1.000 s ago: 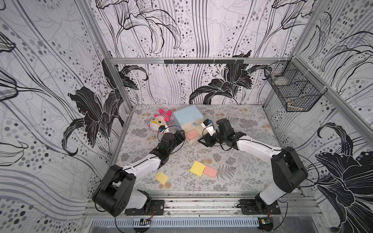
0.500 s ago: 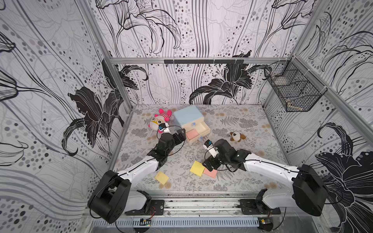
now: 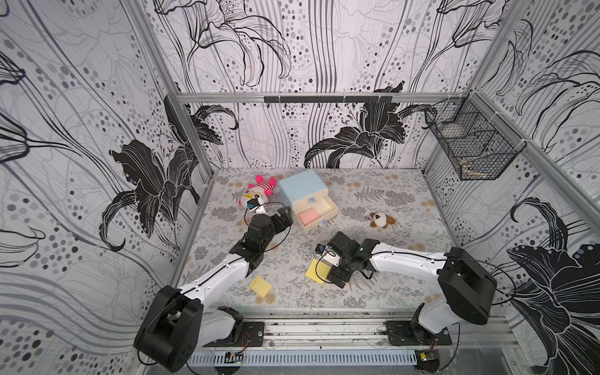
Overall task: Please put the sticky notes in the drawer by color
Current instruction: Pick up the sticky notes from the center of the board.
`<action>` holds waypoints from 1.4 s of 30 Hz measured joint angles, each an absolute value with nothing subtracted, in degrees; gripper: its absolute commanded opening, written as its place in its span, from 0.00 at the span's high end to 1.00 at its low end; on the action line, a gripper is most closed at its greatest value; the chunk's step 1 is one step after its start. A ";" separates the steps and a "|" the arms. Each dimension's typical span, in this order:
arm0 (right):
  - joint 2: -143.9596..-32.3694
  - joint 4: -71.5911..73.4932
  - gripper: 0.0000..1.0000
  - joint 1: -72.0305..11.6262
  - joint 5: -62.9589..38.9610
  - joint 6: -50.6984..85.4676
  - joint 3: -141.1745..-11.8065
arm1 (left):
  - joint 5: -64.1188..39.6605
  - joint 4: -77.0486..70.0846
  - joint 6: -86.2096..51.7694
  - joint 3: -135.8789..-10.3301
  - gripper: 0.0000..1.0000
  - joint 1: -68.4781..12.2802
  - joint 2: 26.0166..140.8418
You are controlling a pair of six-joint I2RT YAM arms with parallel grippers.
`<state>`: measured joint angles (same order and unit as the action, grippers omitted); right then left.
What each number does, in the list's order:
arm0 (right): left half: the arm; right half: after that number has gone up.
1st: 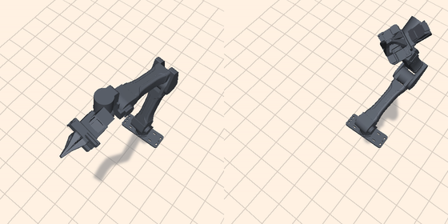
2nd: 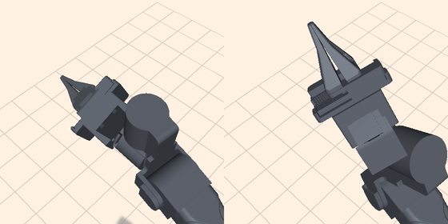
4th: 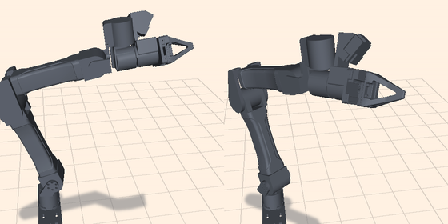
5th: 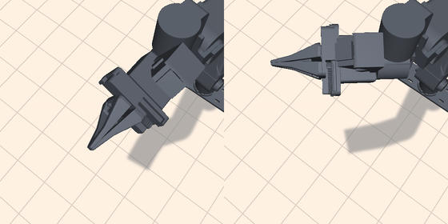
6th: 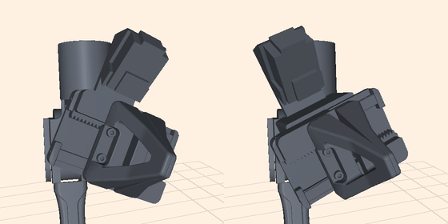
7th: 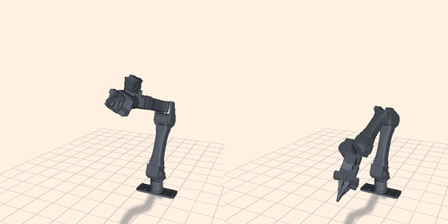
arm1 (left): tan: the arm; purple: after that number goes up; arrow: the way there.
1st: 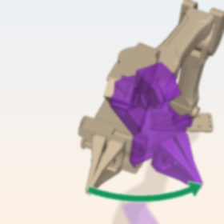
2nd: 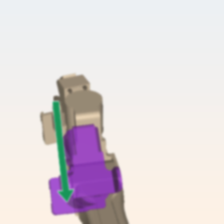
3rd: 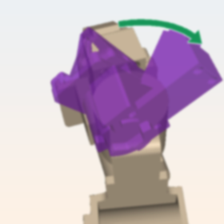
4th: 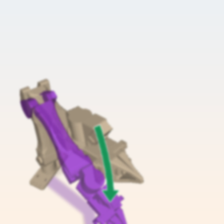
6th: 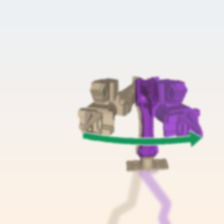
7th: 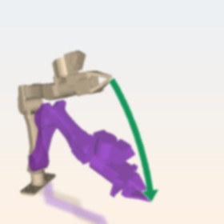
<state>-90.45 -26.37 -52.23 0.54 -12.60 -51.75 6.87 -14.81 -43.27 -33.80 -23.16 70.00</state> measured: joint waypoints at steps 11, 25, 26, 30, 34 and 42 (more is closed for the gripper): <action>-94.15 -25.89 0.14 -52.16 -1.08 -15.99 -51.86 | 6.85 -13.67 -43.24 -33.63 0.02 -22.63 70.00; -95.20 -25.02 0.32 -51.00 -3.66 -16.21 -52.18 | 6.83 -13.69 -43.24 -33.19 0.03 -22.37 70.00; -95.22 -25.02 0.32 -50.98 -3.66 -16.19 -52.25 | 6.83 -13.69 -43.24 -33.19 0.03 -22.37 70.00; -95.33 -25.02 0.34 -50.96 -3.64 -16.19 -52.38 | 6.70 -13.69 -43.24 -33.19 0.03 -22.37 70.00; -95.33 -24.84 0.37 -50.96 -3.64 -16.19 -52.38 | 6.66 -13.69 -43.22 -33.19 0.03 -22.37 70.02; -95.20 -24.84 0.40 -50.89 -3.62 -16.14 -52.38 | 6.66 -13.72 -43.22 -33.19 0.03 -22.37 70.13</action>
<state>-95.20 -24.84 -50.89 -3.62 -16.14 -52.38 6.66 -13.72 -43.22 -33.19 -22.37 70.13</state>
